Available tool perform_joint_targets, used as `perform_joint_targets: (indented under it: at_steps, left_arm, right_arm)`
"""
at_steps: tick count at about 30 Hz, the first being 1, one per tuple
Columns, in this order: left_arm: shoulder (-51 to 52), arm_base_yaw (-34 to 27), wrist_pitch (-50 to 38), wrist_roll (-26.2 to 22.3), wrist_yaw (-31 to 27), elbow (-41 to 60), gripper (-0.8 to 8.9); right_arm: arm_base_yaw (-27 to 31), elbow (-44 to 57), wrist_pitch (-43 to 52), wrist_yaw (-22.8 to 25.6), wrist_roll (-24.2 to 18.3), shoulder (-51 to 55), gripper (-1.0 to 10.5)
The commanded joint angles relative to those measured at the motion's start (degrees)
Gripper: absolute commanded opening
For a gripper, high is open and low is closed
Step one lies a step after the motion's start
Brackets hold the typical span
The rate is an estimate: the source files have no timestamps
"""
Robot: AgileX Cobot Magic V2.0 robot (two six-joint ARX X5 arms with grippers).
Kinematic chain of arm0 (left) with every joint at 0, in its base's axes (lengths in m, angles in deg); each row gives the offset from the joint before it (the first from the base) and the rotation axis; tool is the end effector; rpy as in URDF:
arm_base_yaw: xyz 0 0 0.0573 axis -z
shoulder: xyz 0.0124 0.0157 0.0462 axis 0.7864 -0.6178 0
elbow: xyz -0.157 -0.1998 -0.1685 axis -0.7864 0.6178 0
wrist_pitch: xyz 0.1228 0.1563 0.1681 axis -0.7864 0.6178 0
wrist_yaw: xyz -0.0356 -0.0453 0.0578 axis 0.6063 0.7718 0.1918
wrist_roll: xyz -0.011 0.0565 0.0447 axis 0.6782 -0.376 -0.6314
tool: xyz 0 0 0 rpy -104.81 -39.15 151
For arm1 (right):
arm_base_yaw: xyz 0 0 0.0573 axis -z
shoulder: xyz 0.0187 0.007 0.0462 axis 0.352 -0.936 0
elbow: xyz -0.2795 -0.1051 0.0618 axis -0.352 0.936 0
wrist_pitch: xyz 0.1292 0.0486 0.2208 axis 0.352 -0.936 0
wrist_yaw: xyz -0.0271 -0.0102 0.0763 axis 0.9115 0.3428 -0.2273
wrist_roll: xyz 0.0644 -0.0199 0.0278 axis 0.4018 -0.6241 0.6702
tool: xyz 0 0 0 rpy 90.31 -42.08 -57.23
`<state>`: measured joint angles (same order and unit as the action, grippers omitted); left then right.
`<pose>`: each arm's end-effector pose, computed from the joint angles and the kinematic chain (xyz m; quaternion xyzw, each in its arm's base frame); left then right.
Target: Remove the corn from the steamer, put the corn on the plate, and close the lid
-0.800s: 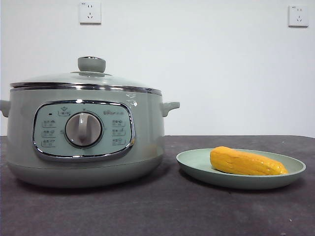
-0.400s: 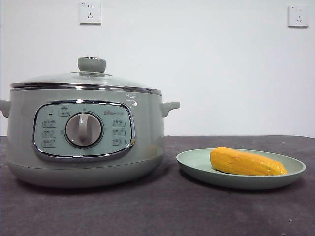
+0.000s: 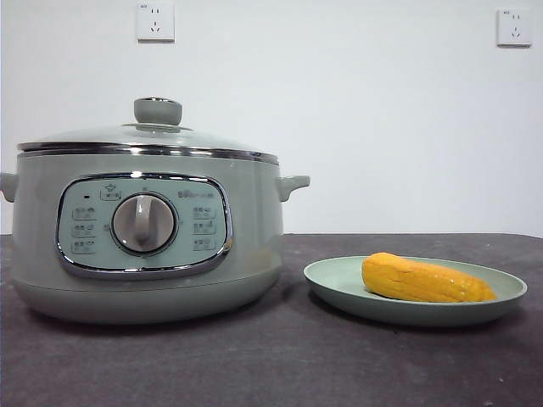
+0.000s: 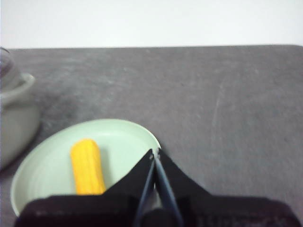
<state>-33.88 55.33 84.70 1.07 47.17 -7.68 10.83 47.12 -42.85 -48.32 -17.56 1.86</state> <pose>0.0905 -0.0028 0.1470 -0.0089 0.0857 -0.0048 0.9963 0.0940 0.0180 0.1886 -0.0018 0.0982 0.0999 0.9901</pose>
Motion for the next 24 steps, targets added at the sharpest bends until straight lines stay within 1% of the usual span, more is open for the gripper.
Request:
perform_joint_targets:
  at_steps: [1, 5, 12, 16, 24]
  left_arm:
    - [0.2, -0.2, -0.2, 0.3, 0.0, 0.8, -0.03]
    - [0.2, -0.2, -0.2, 0.3, 0.0, 0.8, -0.03]
    - [0.2, -0.2, -0.2, 0.3, 0.0, 0.8, -0.03]
    - [0.2, -0.2, -0.2, 0.3, 0.0, 0.8, -0.03]
    - [0.2, -0.2, -0.2, 0.3, 0.0, 0.8, -0.03]
  right_arm:
    - [1.3, 3.0, 0.3, -0.3, -0.5, 2.7, 0.0]
    - [2.3, 5.7, 0.2, -0.3, -0.7, 5.4, 0.0]
    - [2.4, 8.3, -1.2, -0.2, -0.4, 8.9, 0.0]
    - [2.3, 8.3, -1.2, -1.1, 1.2, 9.3, 0.0]
    - [2.2, 8.3, -1.2, -0.9, 1.2, 8.6, 0.0]
